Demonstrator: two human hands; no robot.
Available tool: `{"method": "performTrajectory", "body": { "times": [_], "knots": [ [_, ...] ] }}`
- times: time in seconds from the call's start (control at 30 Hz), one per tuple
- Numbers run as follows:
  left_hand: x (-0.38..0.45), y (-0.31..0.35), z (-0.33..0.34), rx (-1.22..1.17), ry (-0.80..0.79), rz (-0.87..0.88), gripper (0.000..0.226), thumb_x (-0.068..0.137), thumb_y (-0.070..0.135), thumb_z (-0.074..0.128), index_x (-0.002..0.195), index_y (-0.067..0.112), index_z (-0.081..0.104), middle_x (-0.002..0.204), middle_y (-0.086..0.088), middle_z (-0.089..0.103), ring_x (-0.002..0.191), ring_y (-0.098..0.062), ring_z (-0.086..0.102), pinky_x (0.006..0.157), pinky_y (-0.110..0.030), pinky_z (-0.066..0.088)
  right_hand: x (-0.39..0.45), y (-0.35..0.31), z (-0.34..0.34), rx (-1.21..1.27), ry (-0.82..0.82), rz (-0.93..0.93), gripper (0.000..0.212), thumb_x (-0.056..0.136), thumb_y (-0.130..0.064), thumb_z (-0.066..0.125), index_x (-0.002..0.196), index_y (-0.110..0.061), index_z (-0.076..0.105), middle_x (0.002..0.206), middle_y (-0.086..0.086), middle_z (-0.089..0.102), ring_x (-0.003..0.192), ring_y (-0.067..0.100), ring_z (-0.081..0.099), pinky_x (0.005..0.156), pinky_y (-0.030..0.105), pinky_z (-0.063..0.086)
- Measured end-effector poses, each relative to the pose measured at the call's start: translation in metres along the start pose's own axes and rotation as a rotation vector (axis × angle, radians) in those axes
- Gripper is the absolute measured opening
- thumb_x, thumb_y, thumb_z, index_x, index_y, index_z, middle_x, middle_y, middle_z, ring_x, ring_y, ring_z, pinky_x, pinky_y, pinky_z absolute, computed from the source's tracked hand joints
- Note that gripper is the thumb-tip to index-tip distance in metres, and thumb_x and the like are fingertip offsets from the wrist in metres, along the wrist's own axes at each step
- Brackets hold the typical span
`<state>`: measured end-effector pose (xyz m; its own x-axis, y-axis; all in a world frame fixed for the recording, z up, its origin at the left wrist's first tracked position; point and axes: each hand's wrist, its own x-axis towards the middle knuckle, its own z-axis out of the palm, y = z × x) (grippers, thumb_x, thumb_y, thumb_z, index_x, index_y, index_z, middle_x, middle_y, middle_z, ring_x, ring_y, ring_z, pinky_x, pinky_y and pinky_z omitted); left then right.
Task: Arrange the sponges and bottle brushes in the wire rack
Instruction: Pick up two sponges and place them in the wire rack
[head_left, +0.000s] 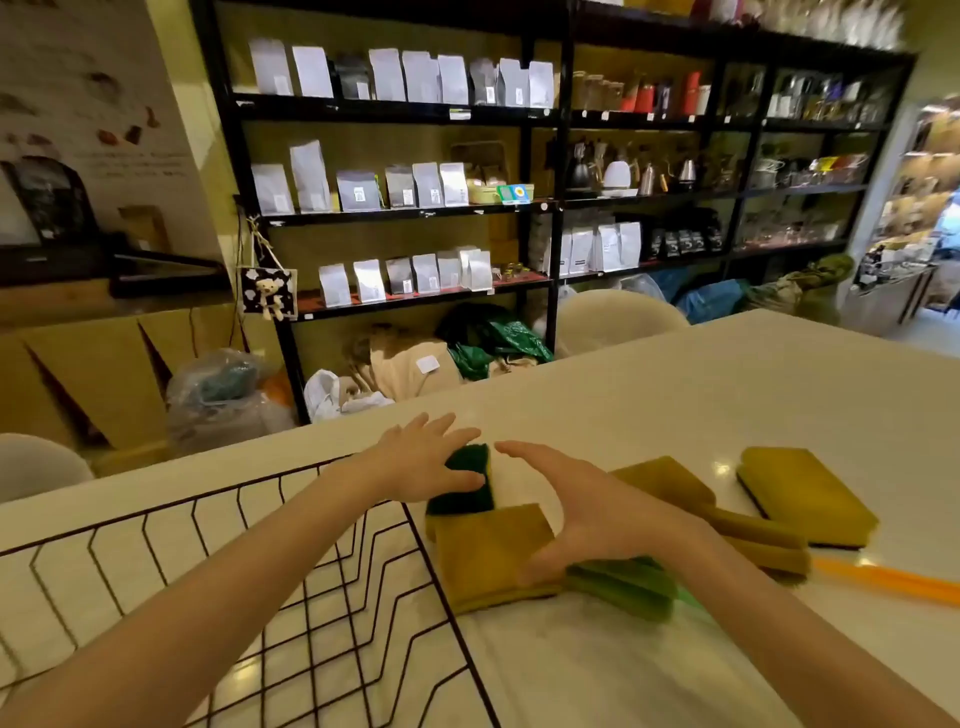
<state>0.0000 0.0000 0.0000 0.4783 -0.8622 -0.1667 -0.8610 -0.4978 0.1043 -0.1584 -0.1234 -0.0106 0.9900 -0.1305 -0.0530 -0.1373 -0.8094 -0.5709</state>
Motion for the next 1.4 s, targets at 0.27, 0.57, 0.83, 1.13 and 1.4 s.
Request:
{"method": "performTrajectory", "body": {
  "times": [0.27,0.57,0.83,1.13,1.4],
  "knots": [
    [0.002,-0.004,0.002,-0.038,-0.062,0.029,0.060,0.083,0.036,0.059,0.138,0.026,0.037,0.145,-0.002,0.041,0.129,-0.022,0.039,0.105,-0.037,0.037,0.013,0.013,0.003,-0.173,-0.166,0.001,0.076,0.063,-0.038,0.078,0.127,-0.037,0.036,0.130,-0.008,0.047,0.113,0.012,0.045,0.096,0.033,0.044],
    [0.005,-0.005,0.002,0.003,-0.068,0.037,0.062,0.080,0.035,0.065,0.136,0.025,0.041,0.138,-0.003,0.048,0.123,-0.024,0.044,0.103,-0.039,0.039,0.019,0.007,-0.032,0.128,0.035,-0.060,0.072,0.072,-0.025,0.071,0.129,-0.039,0.030,0.124,-0.001,0.045,0.109,0.017,0.049,0.092,0.033,0.048],
    [0.008,-0.003,0.004,-0.014,-0.041,0.042,0.050,0.076,0.033,0.069,0.122,0.023,0.054,0.118,-0.004,0.059,0.107,-0.023,0.053,0.085,-0.034,0.046,0.035,-0.002,-0.065,0.168,0.198,-0.023,0.042,0.078,-0.021,0.064,0.119,-0.017,0.053,0.102,-0.002,0.054,0.092,0.015,0.053,0.076,0.025,0.046],
    [0.008,-0.001,0.003,0.013,-0.033,0.029,0.061,0.078,0.034,0.067,0.134,0.027,0.043,0.133,-0.003,0.050,0.119,-0.023,0.046,0.095,-0.033,0.043,0.091,-0.001,-0.053,-0.245,-0.111,0.328,0.038,0.081,-0.047,0.052,0.073,-0.010,0.048,0.078,0.007,0.050,0.069,0.022,0.051,0.056,0.028,0.046],
    [0.011,-0.002,0.003,0.036,-0.032,0.031,0.061,0.076,0.036,0.068,0.133,0.027,0.045,0.130,-0.004,0.051,0.117,-0.023,0.046,0.092,-0.032,0.043,0.111,0.015,-0.022,-0.341,-0.150,0.405,0.067,0.079,-0.062,0.048,0.103,0.000,0.056,0.097,0.012,0.054,0.092,0.028,0.051,0.073,0.034,0.041]
  ]
}}
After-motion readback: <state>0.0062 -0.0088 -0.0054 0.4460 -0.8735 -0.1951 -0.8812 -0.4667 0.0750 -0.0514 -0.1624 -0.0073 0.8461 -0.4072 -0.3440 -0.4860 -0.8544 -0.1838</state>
